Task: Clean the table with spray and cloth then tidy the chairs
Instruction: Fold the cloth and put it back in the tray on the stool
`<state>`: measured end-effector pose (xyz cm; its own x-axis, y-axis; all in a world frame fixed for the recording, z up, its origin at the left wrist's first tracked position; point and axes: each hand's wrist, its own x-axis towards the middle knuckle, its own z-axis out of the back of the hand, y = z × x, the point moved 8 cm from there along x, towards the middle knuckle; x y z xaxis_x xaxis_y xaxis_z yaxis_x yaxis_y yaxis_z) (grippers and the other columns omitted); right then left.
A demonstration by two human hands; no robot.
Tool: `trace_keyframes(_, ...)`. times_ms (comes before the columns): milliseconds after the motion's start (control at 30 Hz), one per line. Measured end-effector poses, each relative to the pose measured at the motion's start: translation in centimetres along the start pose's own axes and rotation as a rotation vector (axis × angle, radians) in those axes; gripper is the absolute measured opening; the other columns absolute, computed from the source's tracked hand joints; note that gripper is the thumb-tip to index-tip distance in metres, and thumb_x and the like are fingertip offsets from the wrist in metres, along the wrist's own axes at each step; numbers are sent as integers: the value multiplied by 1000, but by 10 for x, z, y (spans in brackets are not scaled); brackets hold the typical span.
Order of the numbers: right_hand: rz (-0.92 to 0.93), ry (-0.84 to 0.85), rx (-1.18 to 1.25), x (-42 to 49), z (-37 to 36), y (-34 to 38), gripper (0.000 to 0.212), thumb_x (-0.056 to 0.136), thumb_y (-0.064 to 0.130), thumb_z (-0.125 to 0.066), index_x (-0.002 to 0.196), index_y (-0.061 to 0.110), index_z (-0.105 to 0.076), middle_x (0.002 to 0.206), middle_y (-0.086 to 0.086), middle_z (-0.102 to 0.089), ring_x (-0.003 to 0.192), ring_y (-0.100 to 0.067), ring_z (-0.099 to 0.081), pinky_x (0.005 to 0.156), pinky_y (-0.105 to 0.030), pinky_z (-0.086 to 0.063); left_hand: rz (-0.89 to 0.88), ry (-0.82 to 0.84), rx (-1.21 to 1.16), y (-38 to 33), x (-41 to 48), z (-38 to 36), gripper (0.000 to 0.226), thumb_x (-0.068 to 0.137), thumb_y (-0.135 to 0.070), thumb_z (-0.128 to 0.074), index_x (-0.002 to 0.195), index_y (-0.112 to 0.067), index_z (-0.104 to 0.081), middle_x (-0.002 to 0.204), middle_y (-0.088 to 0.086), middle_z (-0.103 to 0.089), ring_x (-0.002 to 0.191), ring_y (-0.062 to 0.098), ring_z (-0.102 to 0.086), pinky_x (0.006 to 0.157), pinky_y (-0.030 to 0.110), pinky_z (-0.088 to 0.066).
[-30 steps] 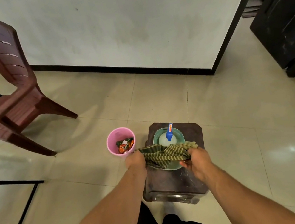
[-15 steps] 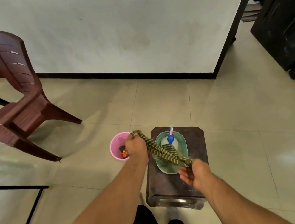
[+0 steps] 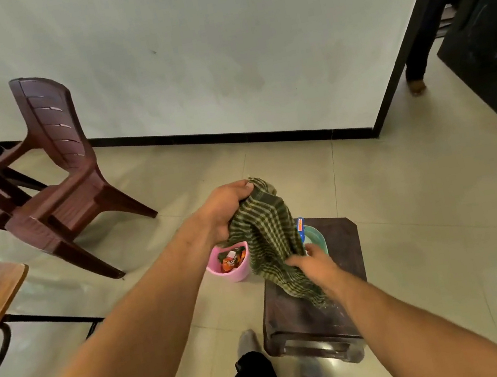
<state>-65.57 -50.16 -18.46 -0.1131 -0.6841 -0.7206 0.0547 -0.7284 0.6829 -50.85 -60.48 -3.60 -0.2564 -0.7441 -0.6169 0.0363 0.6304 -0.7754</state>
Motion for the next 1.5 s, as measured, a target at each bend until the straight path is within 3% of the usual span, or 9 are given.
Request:
trace_keyframes(233, 254, 152, -107, -5, -22, 54, 16, 88, 12, -72, 103, 18, -74, 96, 2, -77, 93, -16, -71, 82, -24, -55, -15, 93, 439, -33, -28, 23, 25, 103, -18, -52, 119, -8, -68, 91, 7, -71, 82, 19, -68, 77, 32, -58)
trace_keyframes(433, 276, 220, -4, -32, -26, 94, 27, 102, 28, -57, 108, 6, -71, 102, -9, -77, 97, -25, -72, 89, -39, -57, -428, -376, 565, -79, -19, 86, 32, 98, -27, -63, 128, -16, -65, 121, 2, -68, 112, 19, -63, 103, 35, -49)
trace_keyframes(600, 234, 314, 399, -50, -47, 124, 29, 101, 23, -56, 119, 3, -66, 111, -17, -72, 100, -32, -69, 94, -46, -55, -111, -741, 347, 39, 4, 153, 42, 94, -33, -59, 116, 2, -65, 119, 26, -65, 115, 41, -61, 97, 43, -50)
trace_keyframes(733, 176, 305, 456, -61, -68, 122, 15, 96, 4, -60, 109, 8, -65, 87, -11, -67, 80, -25, -65, 90, -47, -54, 260, -429, 41, 158, -12, 118, 51, 105, -40, -42, 117, 7, -60, 92, 18, -67, 73, 30, -63, 63, 33, -48)
trace_keyframes(867, 127, 235, 411, -69, -83, 102, 22, 96, 0, -58, 116, 8, -65, 95, -15, -72, 86, -27, -69, 91, -47, -54, 405, -40, 11, 202, -29, 74, 81, 99, -70, -27, 138, -3, -52, 135, 17, -60, 125, 30, -56, 107, 42, -43)
trace_keyframes(967, 78, 197, 457, -73, -86, 87, 30, 97, -2, -52, 125, 3, -61, 114, -22, -71, 100, -35, -69, 88, -46, -57, 332, 6, -107, 186, -35, 59, 76, 99, -70, -27, 148, -15, -46, 148, 11, -52, 136, 26, -47, 115, 41, -34)
trace_keyframes(1100, -27, 204, 542, -84, -81, 65, 28, 97, 4, -48, 118, -5, -64, 110, -23, -72, 94, -34, -72, 79, -41, -59, 150, 13, -78, 157, -40, 56, 42, 109, -42, -32, 132, -16, -54, 132, -2, -58, 107, 12, -53, 82, 21, -41)
trace_keyframes(1233, -45, 238, 673, -88, -67, 54, 35, 89, 7, -43, 110, -8, -66, 110, -26, -70, 95, -38, -70, 93, -48, -52, 191, 38, -90, 166, -32, 58, 57, 107, -52, -27, 146, -18, -49, 151, 3, -50, 133, 18, -47, 95, 30, -24)
trace_keyframes(1500, -54, 202, 786, -74, -28, 40, 36, 84, 12, -48, 108, -7, -66, 107, -27, -71, 88, -39, -72, 90, -49, -51, 196, -105, -359, 177, -17, 57, 33, 101, -22, -57, 127, -2, -60, 121, 13, -70, 110, 26, -65, 97, 40, -52)
